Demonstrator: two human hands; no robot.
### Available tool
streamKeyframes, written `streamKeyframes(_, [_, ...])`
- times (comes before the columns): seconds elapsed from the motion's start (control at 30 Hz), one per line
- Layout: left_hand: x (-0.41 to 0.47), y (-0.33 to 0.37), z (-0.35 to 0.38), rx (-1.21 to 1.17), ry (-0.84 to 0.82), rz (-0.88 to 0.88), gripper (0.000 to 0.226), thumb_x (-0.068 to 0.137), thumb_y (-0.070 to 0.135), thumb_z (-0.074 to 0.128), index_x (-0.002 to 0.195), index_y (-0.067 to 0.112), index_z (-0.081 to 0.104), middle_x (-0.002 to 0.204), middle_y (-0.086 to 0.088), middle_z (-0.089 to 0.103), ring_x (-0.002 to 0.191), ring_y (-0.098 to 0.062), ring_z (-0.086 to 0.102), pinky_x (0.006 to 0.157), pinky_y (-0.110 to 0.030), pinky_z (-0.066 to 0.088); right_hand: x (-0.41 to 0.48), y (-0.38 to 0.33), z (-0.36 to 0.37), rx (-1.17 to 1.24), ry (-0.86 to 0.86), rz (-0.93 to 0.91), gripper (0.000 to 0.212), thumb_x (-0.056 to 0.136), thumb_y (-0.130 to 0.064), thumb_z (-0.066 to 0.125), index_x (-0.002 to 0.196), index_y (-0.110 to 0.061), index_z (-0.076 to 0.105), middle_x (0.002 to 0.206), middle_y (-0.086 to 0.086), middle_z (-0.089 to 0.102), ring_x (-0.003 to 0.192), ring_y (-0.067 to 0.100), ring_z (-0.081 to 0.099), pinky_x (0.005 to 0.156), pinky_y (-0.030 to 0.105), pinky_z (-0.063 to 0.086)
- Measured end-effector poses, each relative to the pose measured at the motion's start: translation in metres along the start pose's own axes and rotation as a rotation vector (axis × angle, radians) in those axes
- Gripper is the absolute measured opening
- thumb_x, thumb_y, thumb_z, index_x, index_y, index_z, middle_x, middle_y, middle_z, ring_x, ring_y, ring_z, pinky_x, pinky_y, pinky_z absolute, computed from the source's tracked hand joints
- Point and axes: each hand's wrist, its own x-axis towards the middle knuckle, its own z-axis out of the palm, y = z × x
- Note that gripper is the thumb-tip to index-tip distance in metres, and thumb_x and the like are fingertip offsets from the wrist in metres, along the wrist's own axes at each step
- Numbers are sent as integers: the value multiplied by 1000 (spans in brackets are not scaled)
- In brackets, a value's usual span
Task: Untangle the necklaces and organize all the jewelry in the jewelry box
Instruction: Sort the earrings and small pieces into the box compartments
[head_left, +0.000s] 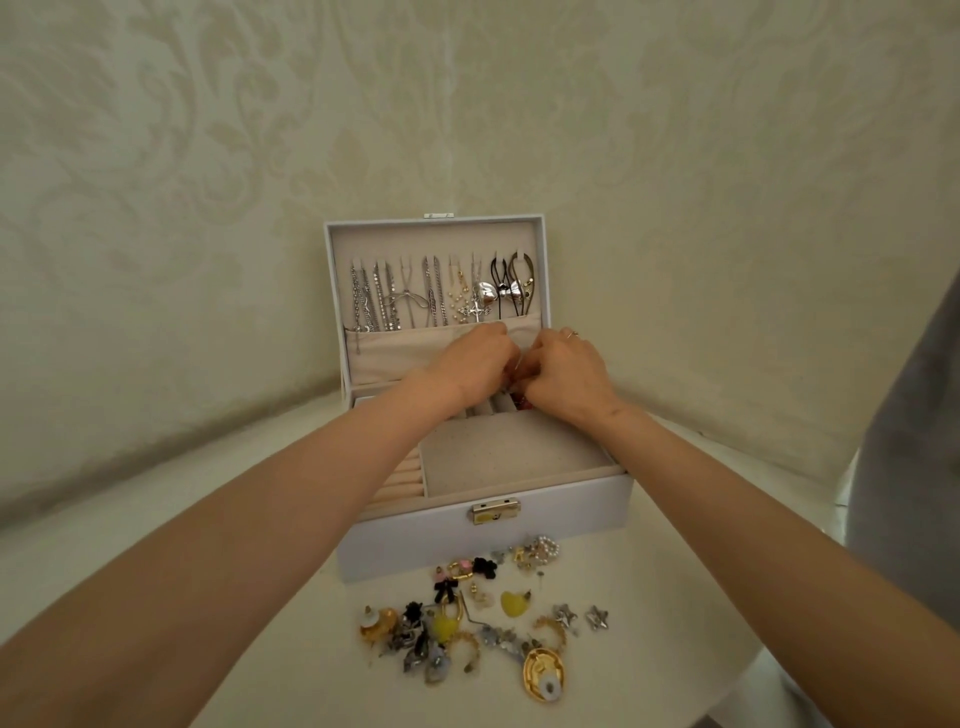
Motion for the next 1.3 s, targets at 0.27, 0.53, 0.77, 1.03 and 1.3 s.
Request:
streamKeyframes(0.27, [3, -6, 3, -70, -4, -25, 14, 87, 6, 58, 97, 6, 68, 102, -9, 46, 101, -27, 51, 77, -28, 37, 2, 1, 1, -21, 15, 6, 16, 84, -22, 63, 95, -21, 75, 104, 10, 60, 101, 29, 50, 76, 30, 32])
streamKeyframes(0.53, [1, -7, 8, -16, -31, 22, 16, 85, 6, 59, 99, 4, 67, 108, -14, 49, 96, -28, 53, 73, -31, 40, 0, 0, 1, -49, -16, -26, 20, 83, -22, 58, 94, -22, 75, 103, 11, 61, 102, 31, 51, 80, 34, 34])
streamKeyframes(0.77, [-8, -13, -4, -479, 221, -89, 14, 83, -1, 64, 93, 9, 64, 92, 0, 59, 81, -9, 54, 71, -13, 44, -2, 4, -4, 460, 163, 104, 29, 80, -2, 56, 95, -21, 72, 87, 1, 66, 78, 14, 56, 68, 25, 41])
streamKeyframes(1.03, [-24, -11, -3, -1229, 191, -155, 29, 78, -10, 66, 92, 13, 55, 90, -3, 63, 83, -10, 62, 78, -19, 54, -12, 5, -13, 1145, 32, 121, 32, 78, 15, 60, 102, -7, 63, 81, 10, 70, 71, 13, 68, 71, 27, 56])
streamKeyframes(1.3, [-30, -9, 4, -1188, 232, -229, 18, 78, -1, 69, 85, 13, 60, 83, -1, 64, 75, -5, 63, 67, -12, 52, -17, 5, -12, 1135, 52, 132, 20, 74, 7, 72, 90, -4, 67, 82, 5, 69, 69, 6, 66, 66, 20, 55])
